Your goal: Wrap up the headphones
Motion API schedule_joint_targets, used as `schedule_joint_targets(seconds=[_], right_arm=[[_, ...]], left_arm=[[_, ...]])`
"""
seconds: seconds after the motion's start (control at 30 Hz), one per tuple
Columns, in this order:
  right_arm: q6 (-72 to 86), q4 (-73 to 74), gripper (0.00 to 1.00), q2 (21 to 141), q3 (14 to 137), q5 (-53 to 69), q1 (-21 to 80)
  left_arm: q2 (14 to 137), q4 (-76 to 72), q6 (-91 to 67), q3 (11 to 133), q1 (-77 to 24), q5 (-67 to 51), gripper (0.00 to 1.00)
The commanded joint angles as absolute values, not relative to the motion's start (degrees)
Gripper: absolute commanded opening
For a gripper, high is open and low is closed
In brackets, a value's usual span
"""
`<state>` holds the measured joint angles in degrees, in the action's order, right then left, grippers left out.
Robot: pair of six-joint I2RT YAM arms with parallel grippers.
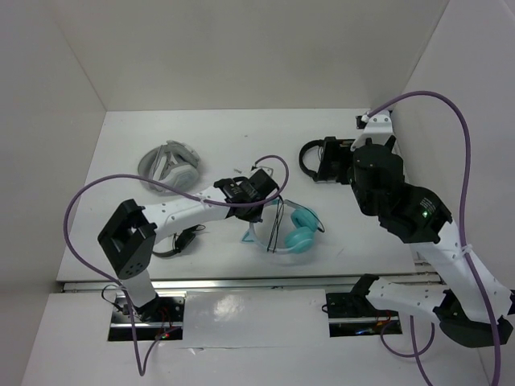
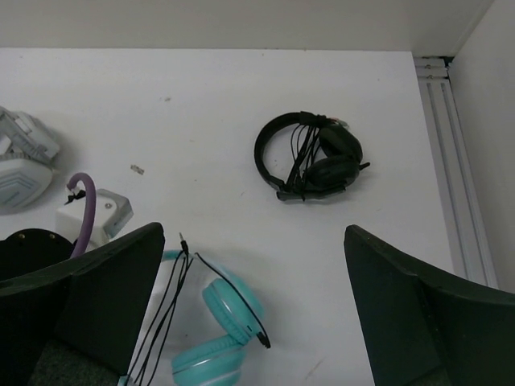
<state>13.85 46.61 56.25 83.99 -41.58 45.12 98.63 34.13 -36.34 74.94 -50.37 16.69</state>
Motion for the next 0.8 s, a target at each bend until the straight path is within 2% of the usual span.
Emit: schedule_joint_targets(seconds=[0.0, 0.2, 0.53, 0.77], right_arm=[[14.41, 49.22, 1.0, 56.34, 84.64, -42.19, 45.35], [15.64, 50.27, 1.0, 56.34, 86.92, -41.66, 45.35], [19.86, 59.32, 1.0, 57.05, 97.82, -44.3, 44.82], [19.86, 60.56, 1.0, 56.51, 97.74, -42.81, 43.77]], left_arm=[[98.34, 28.13, -41.04, 78.49, -51.32, 16.17, 0.0], [104.49, 25.66, -43.41, 83.48, -52.65, 17.67, 0.0], [125.85, 31.46, -47.98, 108.09, -55.9, 23.91, 0.0], [132.8, 32.08, -52.46, 112.59, -56.43, 23.73, 0.0]])
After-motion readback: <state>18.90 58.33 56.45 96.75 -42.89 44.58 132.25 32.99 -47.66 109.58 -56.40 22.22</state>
